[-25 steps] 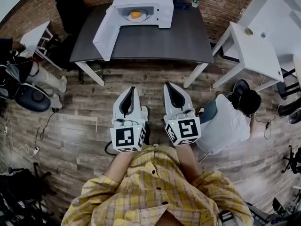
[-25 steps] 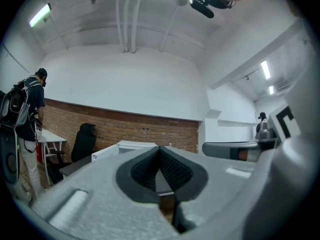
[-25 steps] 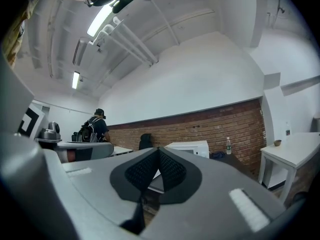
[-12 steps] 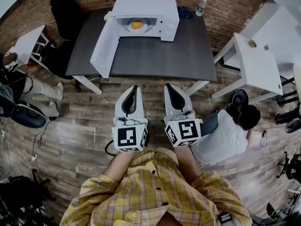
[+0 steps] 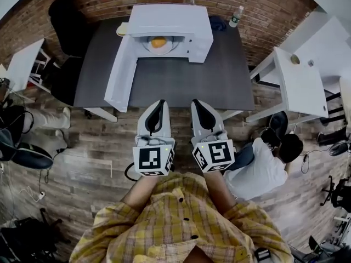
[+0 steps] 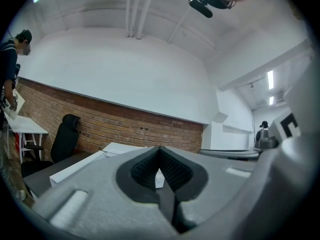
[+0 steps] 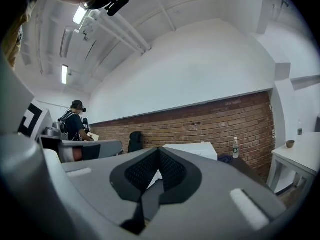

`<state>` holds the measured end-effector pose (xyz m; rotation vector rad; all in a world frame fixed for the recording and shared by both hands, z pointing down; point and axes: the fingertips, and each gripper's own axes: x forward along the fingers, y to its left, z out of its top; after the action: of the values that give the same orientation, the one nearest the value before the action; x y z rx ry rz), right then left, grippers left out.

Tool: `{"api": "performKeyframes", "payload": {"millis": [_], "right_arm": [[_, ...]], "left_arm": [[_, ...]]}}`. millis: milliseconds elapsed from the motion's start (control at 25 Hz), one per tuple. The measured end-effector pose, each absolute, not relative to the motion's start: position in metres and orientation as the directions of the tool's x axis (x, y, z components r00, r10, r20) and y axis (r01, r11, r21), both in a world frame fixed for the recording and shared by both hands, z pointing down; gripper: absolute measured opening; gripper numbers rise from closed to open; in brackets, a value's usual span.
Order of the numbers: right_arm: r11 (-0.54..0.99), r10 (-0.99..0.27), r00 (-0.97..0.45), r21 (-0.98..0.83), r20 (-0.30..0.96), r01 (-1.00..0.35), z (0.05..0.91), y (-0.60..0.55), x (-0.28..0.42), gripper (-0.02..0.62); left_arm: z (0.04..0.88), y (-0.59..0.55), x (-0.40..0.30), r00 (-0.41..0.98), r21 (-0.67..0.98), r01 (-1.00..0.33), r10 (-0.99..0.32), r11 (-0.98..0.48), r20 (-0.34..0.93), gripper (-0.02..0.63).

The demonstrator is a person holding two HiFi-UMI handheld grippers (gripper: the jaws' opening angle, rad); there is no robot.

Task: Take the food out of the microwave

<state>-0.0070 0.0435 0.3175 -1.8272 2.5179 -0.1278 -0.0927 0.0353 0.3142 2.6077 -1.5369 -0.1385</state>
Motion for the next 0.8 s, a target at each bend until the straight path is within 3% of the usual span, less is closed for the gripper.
{"api": "performKeyframes", "payload": {"millis": [800], "right_arm": [[0.279,-0.951,-0.291,-0.116,0.104,-0.953,0.347,-0.075,0.017,0.003]], "left_arm": [[0.347,-0.087,-0.069,0.498,0.177,-0.858,-0.866,-0.482,0.054,-0.002]]}}
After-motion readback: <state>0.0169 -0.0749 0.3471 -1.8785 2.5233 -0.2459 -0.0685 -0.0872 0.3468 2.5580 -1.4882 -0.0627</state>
